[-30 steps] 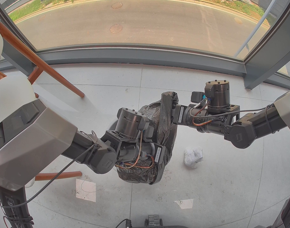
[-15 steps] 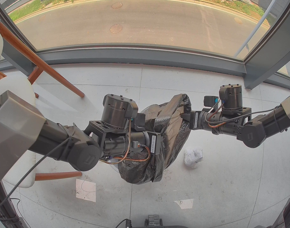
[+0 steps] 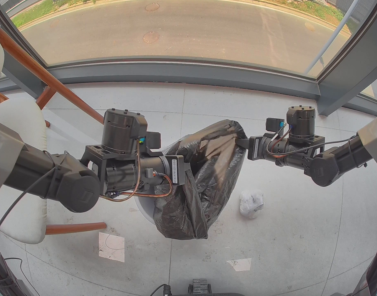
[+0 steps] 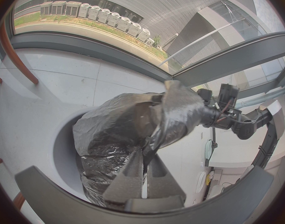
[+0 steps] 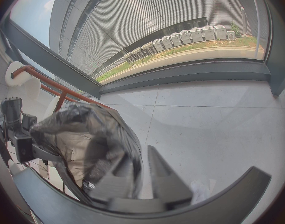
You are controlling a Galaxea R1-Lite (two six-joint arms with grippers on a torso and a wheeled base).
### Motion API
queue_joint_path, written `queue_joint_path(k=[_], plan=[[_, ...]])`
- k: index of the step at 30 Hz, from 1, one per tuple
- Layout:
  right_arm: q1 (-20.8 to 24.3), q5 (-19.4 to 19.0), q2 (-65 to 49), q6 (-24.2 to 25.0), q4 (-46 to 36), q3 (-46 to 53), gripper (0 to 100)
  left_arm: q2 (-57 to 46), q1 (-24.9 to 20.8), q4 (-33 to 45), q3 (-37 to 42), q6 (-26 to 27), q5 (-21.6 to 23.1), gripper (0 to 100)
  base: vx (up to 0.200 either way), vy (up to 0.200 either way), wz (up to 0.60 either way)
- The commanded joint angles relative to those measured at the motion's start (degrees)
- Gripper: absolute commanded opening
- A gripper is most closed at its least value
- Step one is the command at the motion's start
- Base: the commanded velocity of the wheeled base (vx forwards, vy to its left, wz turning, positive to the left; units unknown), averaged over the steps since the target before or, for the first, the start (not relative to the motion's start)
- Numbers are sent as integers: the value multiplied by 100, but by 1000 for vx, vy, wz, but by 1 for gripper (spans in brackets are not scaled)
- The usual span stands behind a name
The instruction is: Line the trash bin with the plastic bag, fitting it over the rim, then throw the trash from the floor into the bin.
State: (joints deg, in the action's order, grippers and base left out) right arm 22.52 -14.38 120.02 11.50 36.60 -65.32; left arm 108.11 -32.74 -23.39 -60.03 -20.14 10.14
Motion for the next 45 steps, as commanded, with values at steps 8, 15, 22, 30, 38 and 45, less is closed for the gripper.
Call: queue_joint_path(k=[8, 15, 22, 30, 38, 45], plan=[[-107, -346, -295, -51, 67, 810, 100, -193, 93, -34, 369, -16, -4, 0, 0, 0, 0], [-72, -381, -330, -60, 216, 1214, 100, -106, 31, -60, 263, -8, 5, 0, 0, 0, 0], [60, -381, 532, -42, 1631, 1039, 100, -53, 40, -60, 246, 10, 5, 0, 0, 0, 0], [376, -390, 1006, -33, 1851, 529, 100, -44, 40, -60, 272, -8, -4, 0, 0, 0, 0], [341, -530, 1147, -16, 1842, 379, 0, -44, 40, -60, 281, 1, -4, 0, 0, 0, 0], [16, -592, 936, 11, 1834, 582, 0, -44, 58, -60, 281, 10, 5, 0, 0, 0, 0]])
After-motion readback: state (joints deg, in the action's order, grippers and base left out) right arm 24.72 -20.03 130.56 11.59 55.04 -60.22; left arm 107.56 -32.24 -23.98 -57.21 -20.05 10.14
